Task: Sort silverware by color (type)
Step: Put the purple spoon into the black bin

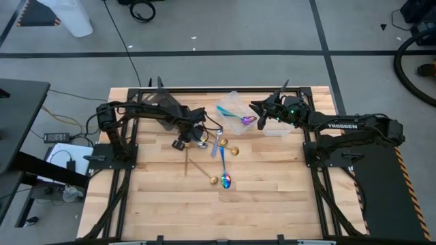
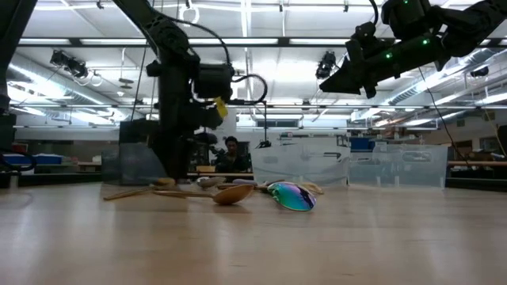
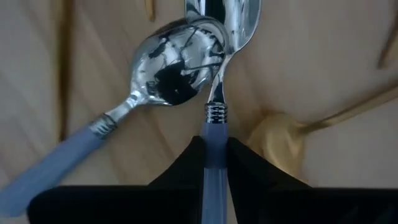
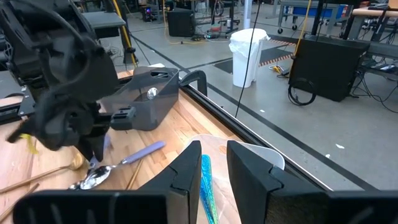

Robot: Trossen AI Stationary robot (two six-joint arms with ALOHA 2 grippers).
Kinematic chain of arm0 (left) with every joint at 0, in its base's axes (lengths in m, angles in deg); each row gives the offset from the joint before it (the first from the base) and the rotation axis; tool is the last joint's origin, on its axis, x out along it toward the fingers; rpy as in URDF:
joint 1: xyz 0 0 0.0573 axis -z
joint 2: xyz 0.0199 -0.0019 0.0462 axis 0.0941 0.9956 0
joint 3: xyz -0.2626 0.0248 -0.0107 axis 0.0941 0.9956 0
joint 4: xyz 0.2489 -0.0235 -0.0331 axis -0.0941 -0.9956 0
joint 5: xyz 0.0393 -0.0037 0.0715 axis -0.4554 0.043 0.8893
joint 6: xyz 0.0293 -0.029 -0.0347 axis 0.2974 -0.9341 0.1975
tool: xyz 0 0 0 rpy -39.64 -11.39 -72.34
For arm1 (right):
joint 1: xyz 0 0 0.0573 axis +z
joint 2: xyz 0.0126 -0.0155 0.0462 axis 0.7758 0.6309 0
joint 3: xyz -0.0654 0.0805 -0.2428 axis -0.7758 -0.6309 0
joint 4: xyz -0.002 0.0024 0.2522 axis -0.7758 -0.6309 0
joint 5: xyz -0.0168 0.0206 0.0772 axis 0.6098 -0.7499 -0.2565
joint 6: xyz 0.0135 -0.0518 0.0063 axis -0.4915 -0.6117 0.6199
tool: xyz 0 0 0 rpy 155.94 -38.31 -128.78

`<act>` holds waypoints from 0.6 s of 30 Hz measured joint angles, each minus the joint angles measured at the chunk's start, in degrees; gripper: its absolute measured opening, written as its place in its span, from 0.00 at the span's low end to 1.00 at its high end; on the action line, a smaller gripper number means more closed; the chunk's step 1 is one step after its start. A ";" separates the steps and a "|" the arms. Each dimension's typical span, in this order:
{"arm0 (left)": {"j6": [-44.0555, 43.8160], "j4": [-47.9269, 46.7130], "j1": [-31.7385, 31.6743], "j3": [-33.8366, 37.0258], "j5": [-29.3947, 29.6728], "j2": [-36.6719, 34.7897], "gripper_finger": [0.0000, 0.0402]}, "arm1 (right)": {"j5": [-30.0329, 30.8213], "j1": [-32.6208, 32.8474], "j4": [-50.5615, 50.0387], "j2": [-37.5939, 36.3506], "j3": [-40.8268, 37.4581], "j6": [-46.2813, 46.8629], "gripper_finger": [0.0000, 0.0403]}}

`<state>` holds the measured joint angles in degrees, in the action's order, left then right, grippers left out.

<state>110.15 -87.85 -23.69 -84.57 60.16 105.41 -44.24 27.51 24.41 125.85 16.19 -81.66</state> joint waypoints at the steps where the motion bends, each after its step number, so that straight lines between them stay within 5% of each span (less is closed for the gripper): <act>1: 0.00 -0.86 0.10 -1.27 0.03 -0.02 0.13 | 0.00 0.00 0.00 -0.01 0.00 0.02 0.22; 18: -1.88 -17.20 0.58 -12.11 0.24 -0.33 0.14 | 0.00 0.00 0.00 0.00 0.00 -0.11 0.22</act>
<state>108.27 -105.05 -23.11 -96.68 60.41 105.09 -44.24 27.51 24.41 125.85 16.19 -81.77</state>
